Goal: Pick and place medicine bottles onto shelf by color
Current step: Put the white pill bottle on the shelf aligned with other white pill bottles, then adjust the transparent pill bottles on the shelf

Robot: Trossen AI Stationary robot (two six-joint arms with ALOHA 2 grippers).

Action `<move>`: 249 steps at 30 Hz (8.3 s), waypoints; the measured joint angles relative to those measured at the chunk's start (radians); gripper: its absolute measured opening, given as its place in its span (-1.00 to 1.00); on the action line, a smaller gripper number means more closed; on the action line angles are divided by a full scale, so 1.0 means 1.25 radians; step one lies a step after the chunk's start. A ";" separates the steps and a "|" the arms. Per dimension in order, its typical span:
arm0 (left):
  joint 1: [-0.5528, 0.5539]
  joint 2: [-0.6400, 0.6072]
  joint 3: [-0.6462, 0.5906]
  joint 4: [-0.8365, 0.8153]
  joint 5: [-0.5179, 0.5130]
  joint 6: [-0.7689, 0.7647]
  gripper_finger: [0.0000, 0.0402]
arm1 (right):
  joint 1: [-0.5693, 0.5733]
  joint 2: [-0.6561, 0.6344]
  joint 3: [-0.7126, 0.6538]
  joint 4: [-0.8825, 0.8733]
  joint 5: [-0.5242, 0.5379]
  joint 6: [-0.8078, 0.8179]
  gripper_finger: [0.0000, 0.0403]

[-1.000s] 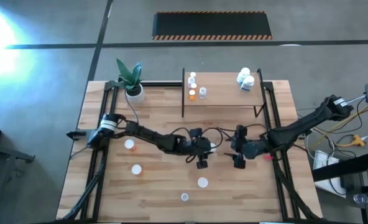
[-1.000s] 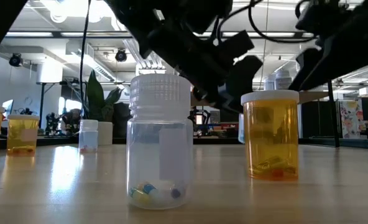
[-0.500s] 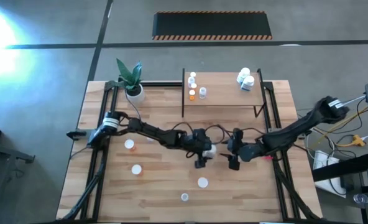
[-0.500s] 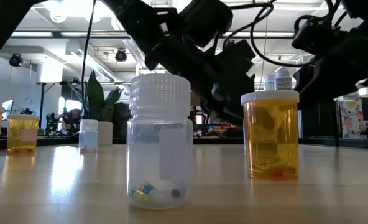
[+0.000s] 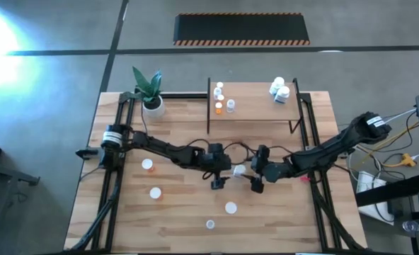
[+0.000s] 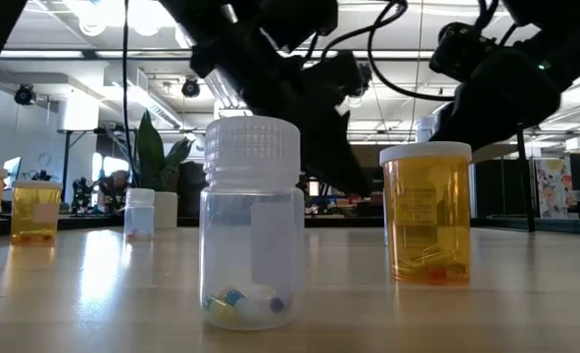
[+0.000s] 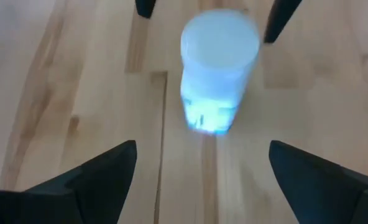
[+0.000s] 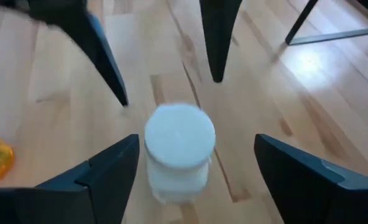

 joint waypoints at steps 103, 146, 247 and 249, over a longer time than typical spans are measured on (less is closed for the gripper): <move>-0.166 -0.404 -0.314 -0.701 -0.363 -0.957 0.74 | 0.080 -0.368 -0.121 -0.083 -0.052 -0.090 -0.23; -0.064 -0.393 -0.253 -0.419 -0.785 -0.616 0.28 | -0.409 -0.143 0.162 0.040 -0.277 -0.483 -0.28; 0.112 -0.424 -0.278 -0.114 -0.799 -0.158 0.28 | -0.831 0.569 1.203 -0.732 -0.820 -0.673 0.17; 0.112 -0.424 -0.279 -0.114 -0.799 -0.158 0.28 | -0.829 0.581 1.216 -0.747 -0.821 -0.686 0.17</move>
